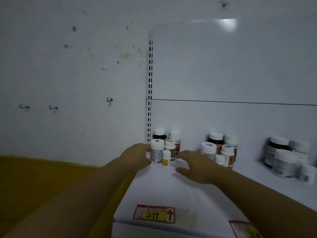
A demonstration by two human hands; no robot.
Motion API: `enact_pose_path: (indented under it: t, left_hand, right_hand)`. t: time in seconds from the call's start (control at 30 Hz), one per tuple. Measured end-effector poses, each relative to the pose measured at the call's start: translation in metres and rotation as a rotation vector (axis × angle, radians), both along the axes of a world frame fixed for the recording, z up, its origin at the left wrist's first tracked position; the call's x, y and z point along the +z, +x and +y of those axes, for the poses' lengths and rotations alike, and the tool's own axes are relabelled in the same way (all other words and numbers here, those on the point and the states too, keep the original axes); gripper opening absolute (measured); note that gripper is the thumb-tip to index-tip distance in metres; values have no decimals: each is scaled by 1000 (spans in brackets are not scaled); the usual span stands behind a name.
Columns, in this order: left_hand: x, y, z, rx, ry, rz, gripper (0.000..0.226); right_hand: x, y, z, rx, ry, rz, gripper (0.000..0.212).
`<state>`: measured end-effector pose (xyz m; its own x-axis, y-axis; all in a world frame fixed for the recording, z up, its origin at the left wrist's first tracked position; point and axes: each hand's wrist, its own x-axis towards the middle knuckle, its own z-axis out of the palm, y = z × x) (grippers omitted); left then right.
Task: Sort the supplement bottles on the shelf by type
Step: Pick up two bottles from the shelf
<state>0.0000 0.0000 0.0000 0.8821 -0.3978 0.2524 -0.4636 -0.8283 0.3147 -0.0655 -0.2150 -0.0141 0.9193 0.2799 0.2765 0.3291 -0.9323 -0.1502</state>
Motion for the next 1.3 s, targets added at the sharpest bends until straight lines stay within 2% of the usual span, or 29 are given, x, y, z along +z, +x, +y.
enact_pose_path:
  t: [0.1,0.23,0.4,0.53,0.7,0.87,0.97,1.07,1.17,1.3]
  left_hand:
    - [1,35,-2,34,-114,-47,51]
    - [-4,66,-13,-10,-283,52,64]
    - [-4,81,-19,-48,-341,64,48]
    - [0,80,-25,-7,-355,31,36]
    - [3,82,-26,30,-321,-40,29]
    - [26,73,5,105,-481,-169,26]
    - [45,59,20,69,-562,-246,31]
    - [60,38,6,-109,-660,-110,35]
    - [63,14,-27,-298,-626,106,28]
    - [55,-19,-74,-435,-579,254,20]
  right_hand:
    - [-1,29,6,-23,56,-80,43]
    - [6,62,7,-97,93,-190,44]
    - [19,92,9,-37,42,-132,48]
    - [19,102,5,-20,1,-88,39]
    - [17,109,8,-47,42,-143,25]
    - [21,108,6,-93,52,-109,41]
    - [41,93,-5,-170,104,-126,52]
    - [72,60,-26,-196,192,-164,47]
    - [92,20,-50,-165,322,-32,26]
    - [88,-28,-85,-202,428,81,24]
